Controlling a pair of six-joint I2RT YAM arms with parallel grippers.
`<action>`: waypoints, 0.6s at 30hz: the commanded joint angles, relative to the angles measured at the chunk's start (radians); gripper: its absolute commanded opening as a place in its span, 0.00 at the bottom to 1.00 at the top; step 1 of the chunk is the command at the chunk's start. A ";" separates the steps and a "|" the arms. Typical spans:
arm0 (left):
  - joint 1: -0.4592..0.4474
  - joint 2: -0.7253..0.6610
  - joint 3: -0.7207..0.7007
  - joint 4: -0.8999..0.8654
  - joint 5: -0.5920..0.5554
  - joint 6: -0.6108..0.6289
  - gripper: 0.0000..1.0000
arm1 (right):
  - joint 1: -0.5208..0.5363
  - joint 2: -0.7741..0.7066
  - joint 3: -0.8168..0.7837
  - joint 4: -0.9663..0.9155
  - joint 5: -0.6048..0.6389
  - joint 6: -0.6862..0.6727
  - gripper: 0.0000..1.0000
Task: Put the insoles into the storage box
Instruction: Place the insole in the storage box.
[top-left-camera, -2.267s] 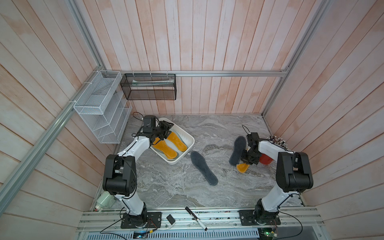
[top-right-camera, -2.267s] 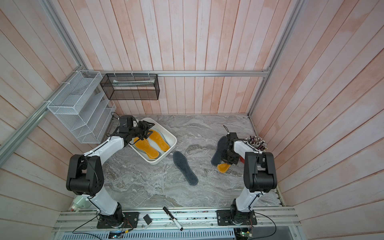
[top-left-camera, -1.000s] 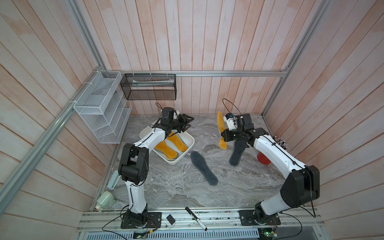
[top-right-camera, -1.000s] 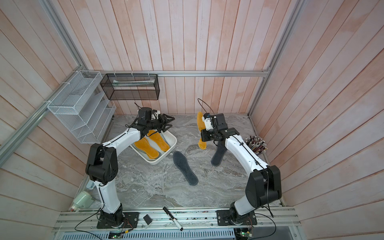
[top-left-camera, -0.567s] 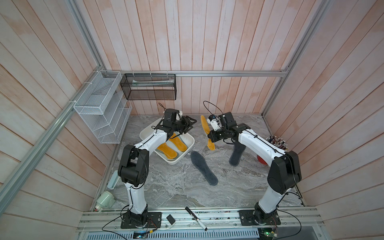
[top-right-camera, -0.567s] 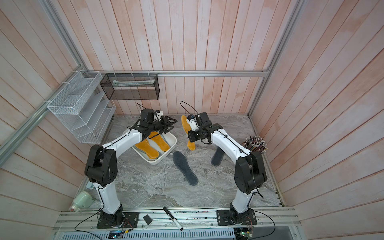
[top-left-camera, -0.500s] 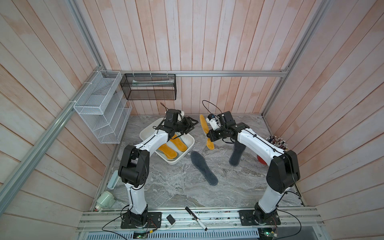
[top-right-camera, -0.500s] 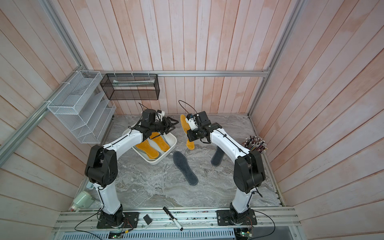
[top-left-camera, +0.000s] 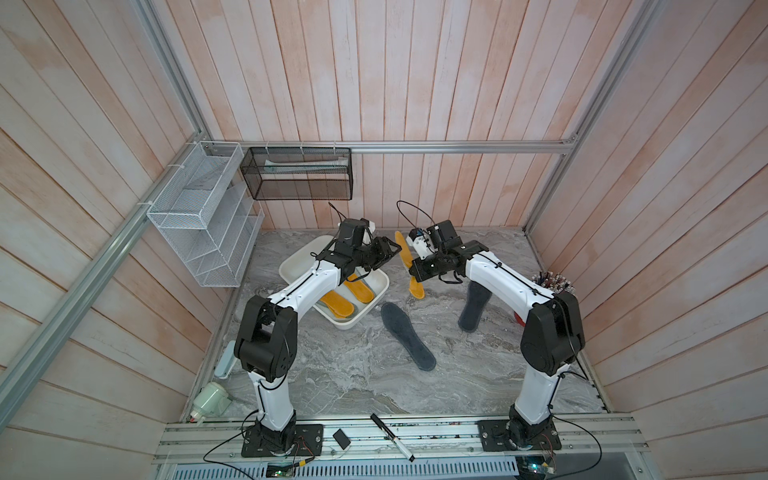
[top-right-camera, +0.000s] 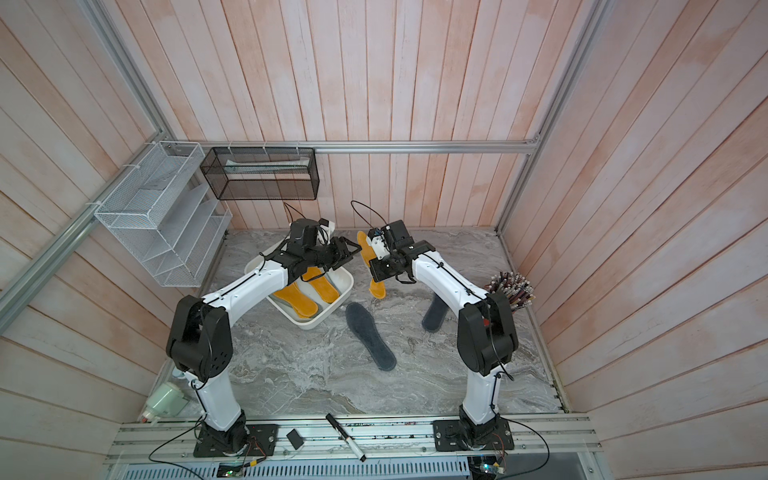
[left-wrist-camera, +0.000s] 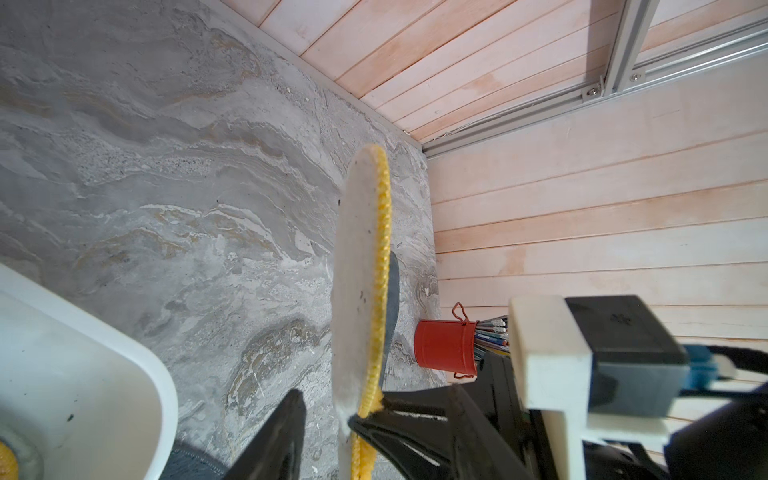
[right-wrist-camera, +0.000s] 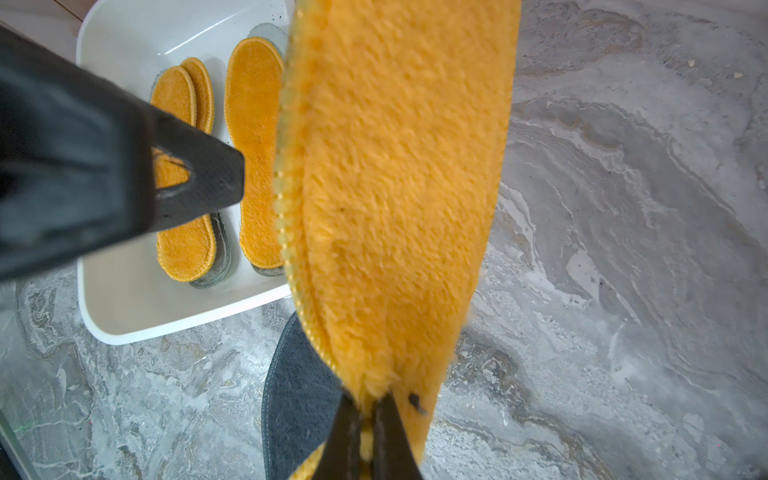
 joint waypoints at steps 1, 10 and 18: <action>0.001 -0.010 0.018 -0.018 -0.011 0.030 0.54 | 0.014 0.005 0.034 -0.011 -0.007 -0.014 0.00; -0.001 0.033 0.055 -0.029 -0.003 0.030 0.36 | 0.047 0.035 0.079 -0.045 0.030 -0.028 0.00; -0.001 0.026 0.024 -0.022 -0.018 0.046 0.25 | 0.056 0.049 0.119 -0.058 0.038 -0.034 0.00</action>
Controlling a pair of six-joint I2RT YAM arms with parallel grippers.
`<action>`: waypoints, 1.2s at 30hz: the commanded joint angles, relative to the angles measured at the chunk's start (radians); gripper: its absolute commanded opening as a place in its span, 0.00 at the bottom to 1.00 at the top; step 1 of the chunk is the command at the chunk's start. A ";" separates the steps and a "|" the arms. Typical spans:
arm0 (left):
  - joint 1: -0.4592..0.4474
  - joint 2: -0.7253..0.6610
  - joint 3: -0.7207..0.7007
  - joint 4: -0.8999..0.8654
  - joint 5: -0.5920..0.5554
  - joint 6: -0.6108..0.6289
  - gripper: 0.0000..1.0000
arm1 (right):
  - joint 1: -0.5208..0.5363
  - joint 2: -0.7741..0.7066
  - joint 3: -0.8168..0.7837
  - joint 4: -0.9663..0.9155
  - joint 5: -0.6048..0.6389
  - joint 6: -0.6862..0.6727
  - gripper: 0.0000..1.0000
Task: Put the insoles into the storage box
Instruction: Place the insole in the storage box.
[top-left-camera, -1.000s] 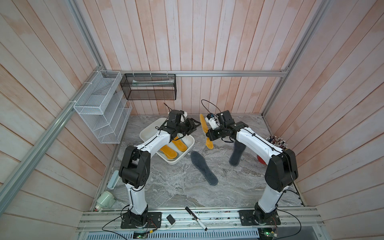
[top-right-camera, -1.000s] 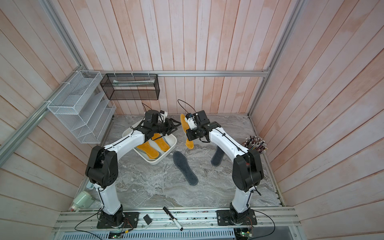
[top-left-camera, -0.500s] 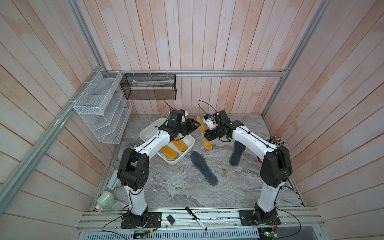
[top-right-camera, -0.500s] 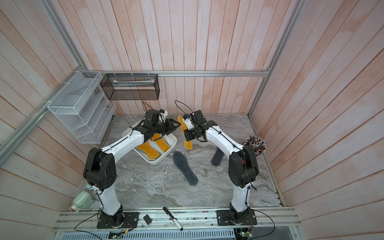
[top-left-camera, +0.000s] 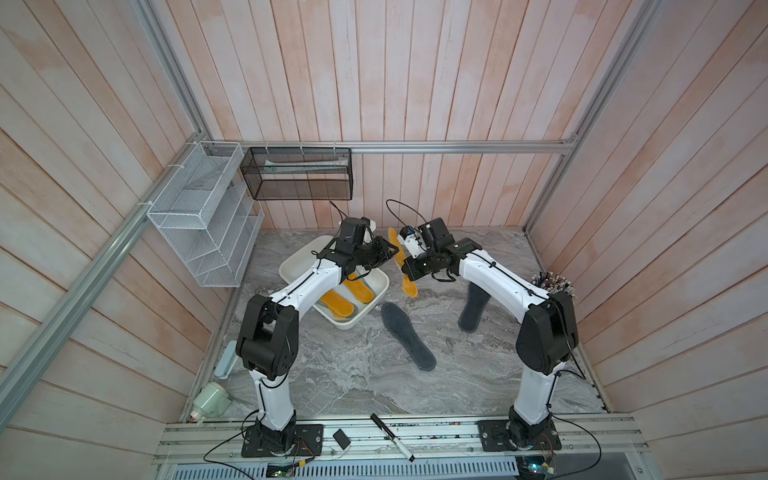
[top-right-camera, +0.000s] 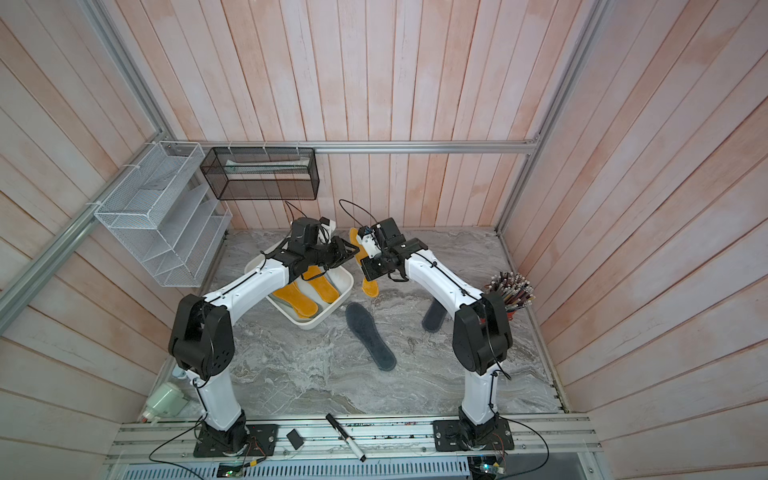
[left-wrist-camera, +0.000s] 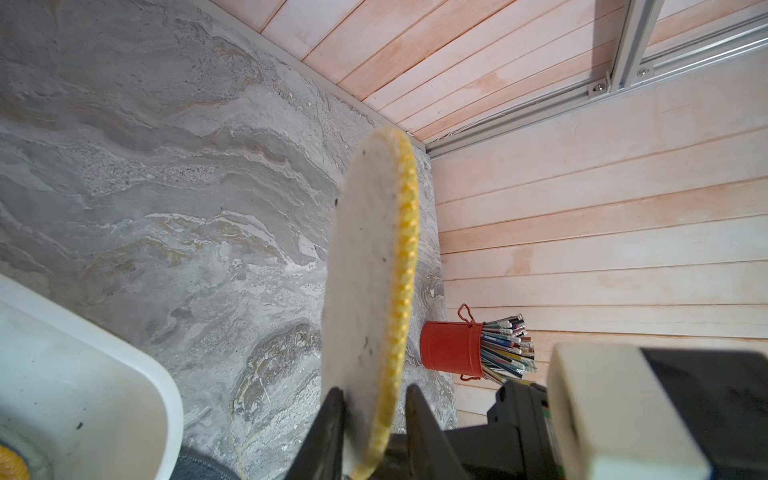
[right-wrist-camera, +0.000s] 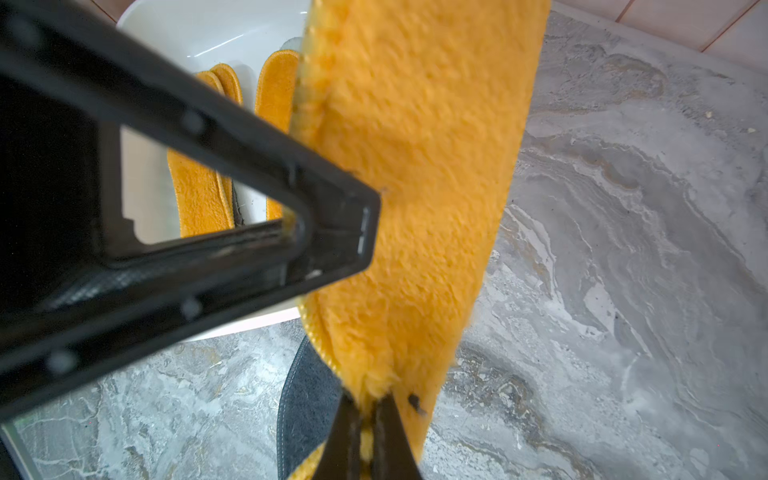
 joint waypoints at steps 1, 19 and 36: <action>-0.002 0.010 -0.002 -0.006 -0.013 0.026 0.23 | 0.007 0.019 0.038 -0.029 0.014 -0.015 0.00; 0.006 -0.007 -0.063 0.051 -0.013 -0.003 0.00 | 0.009 0.004 0.035 -0.013 0.015 -0.028 0.01; 0.197 -0.220 -0.407 0.327 0.002 -0.175 0.00 | -0.015 -0.057 -0.013 0.037 0.016 -0.006 0.32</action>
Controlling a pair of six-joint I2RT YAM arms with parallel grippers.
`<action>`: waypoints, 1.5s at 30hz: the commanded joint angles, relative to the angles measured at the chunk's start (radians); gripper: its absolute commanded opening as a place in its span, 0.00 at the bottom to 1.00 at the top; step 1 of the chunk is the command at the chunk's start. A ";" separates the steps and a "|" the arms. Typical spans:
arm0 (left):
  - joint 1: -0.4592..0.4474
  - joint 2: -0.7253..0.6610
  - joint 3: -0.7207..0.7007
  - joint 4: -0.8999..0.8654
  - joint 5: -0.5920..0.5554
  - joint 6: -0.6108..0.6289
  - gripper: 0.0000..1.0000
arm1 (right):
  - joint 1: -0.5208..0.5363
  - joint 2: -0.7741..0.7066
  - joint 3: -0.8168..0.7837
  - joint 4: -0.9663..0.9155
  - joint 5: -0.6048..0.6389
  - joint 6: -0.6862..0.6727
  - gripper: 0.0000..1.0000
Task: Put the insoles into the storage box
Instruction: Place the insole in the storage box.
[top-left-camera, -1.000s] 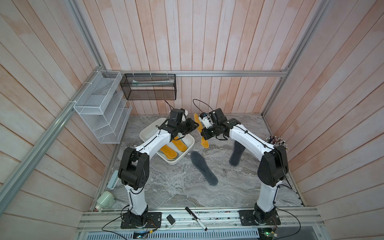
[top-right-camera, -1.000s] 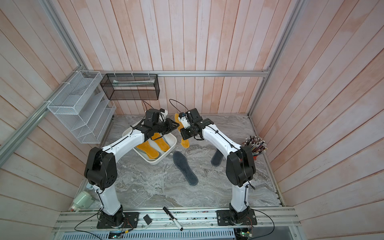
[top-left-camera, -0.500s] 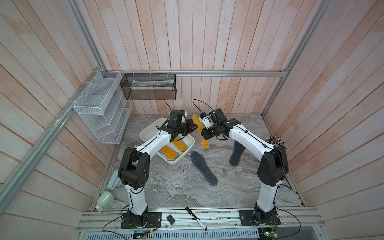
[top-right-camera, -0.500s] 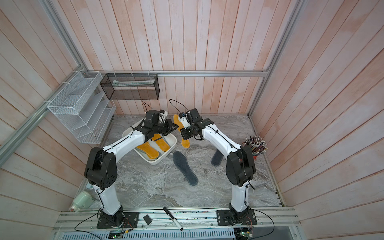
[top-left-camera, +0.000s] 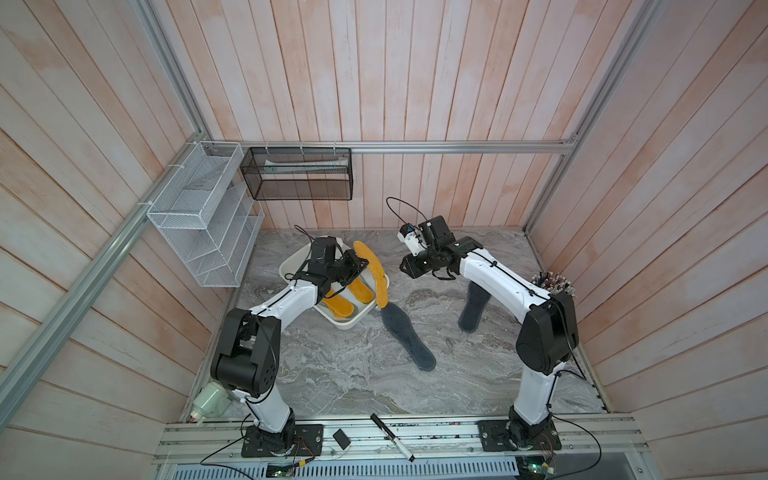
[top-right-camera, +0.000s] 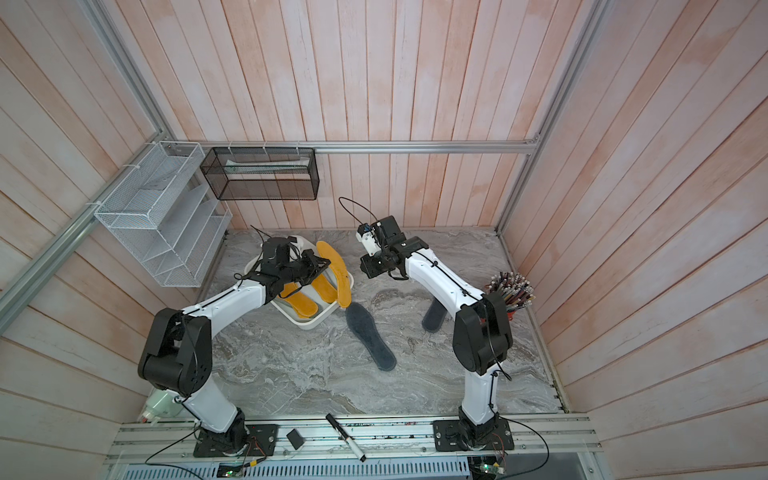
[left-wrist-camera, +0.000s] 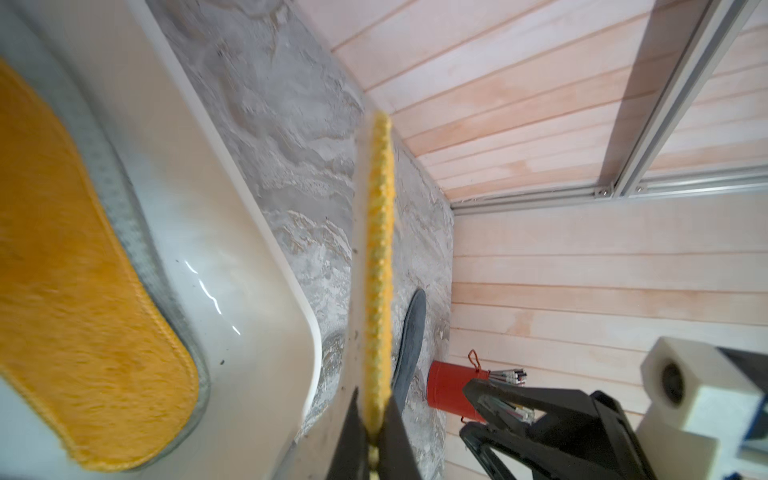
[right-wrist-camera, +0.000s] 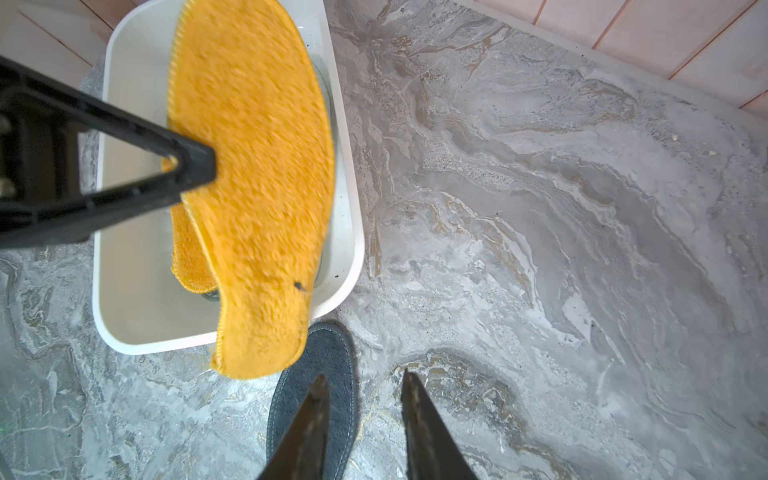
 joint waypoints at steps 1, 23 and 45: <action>0.038 -0.039 -0.006 0.067 0.025 -0.004 0.00 | -0.018 -0.046 -0.021 0.028 -0.011 0.018 0.32; 0.196 0.113 -0.120 0.413 0.115 -0.234 0.00 | -0.074 -0.061 -0.071 0.045 -0.040 0.044 0.32; 0.196 0.221 -0.088 0.376 0.125 -0.213 0.00 | -0.087 -0.024 -0.039 0.043 -0.056 0.049 0.32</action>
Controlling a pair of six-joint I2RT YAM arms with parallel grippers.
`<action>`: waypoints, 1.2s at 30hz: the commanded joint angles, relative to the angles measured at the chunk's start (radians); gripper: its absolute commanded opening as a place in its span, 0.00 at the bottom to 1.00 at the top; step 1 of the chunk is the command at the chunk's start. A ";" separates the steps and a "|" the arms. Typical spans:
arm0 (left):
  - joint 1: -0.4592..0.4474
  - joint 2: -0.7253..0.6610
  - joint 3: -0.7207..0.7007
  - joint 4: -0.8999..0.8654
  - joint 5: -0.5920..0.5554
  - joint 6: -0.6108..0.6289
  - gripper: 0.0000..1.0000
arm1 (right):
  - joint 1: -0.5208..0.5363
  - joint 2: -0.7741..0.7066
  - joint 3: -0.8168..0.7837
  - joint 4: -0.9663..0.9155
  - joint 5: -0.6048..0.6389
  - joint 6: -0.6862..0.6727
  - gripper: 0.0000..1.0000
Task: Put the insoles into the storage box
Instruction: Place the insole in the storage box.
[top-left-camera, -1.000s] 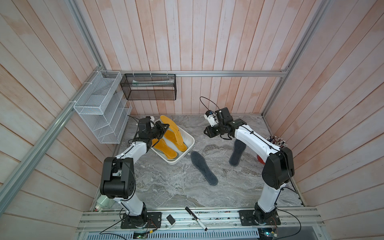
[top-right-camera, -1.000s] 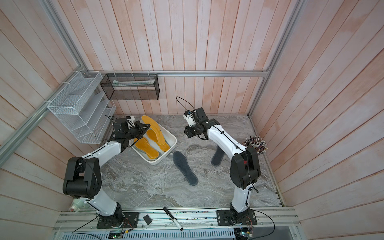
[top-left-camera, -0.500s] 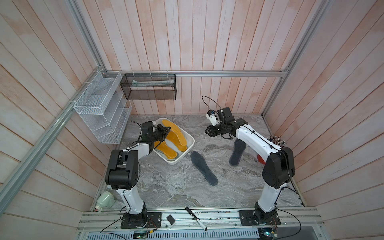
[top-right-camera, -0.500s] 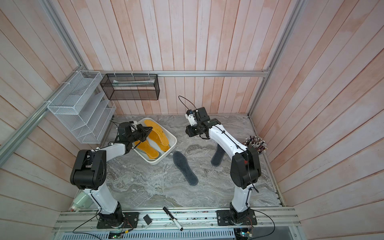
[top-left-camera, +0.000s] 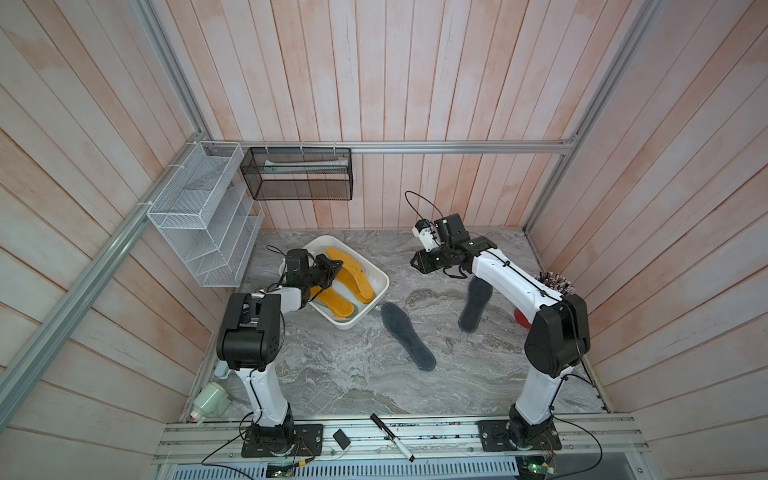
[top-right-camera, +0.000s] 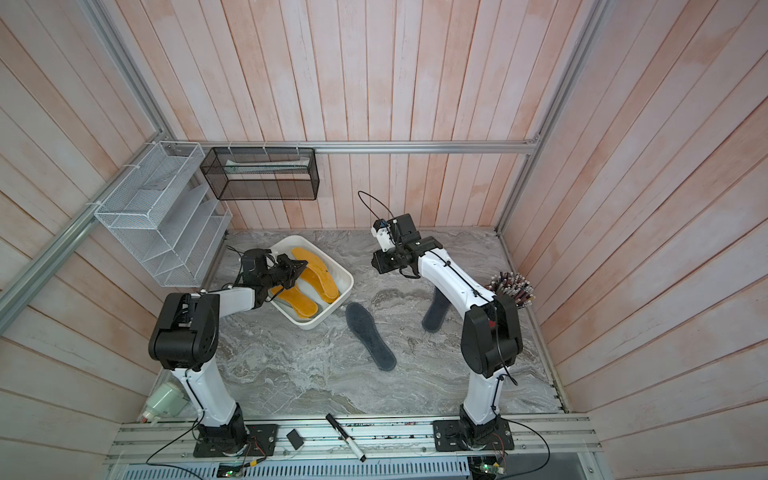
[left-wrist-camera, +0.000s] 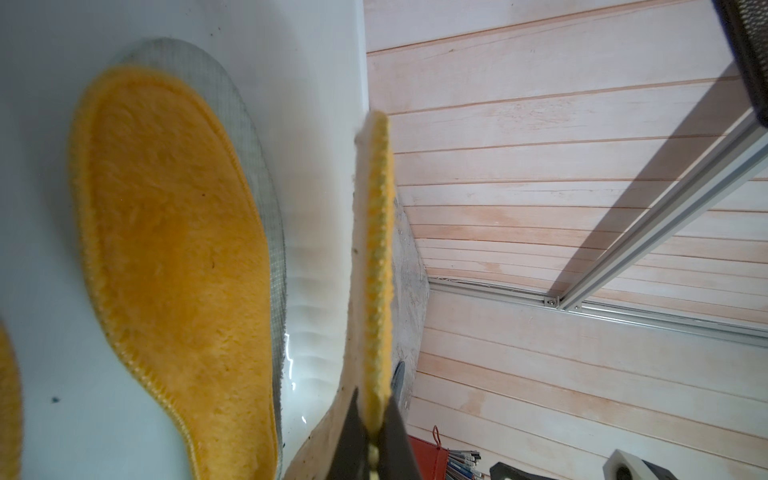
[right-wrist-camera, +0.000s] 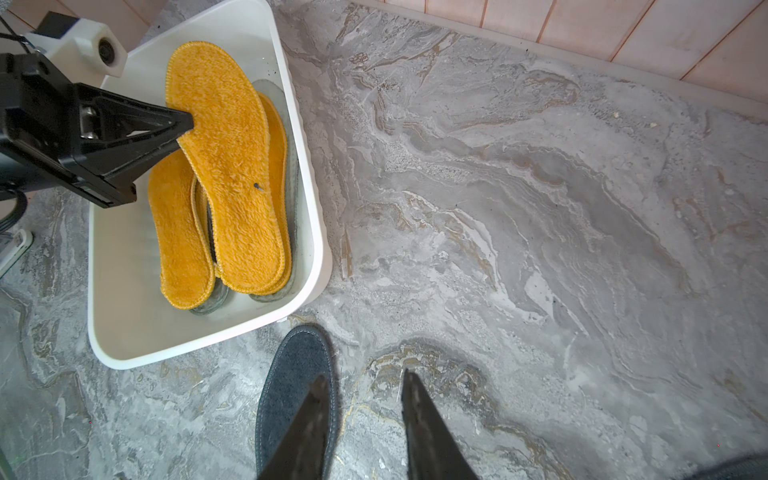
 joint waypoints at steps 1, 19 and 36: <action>0.000 0.028 0.026 0.004 0.018 0.009 0.00 | -0.005 0.018 0.026 0.001 -0.017 0.003 0.32; 0.000 0.128 0.144 -0.103 0.045 0.050 0.05 | -0.008 0.032 0.043 -0.007 -0.006 -0.011 0.33; 0.013 0.160 0.242 -0.345 0.055 0.129 0.18 | -0.017 0.035 0.036 -0.012 -0.008 -0.020 0.32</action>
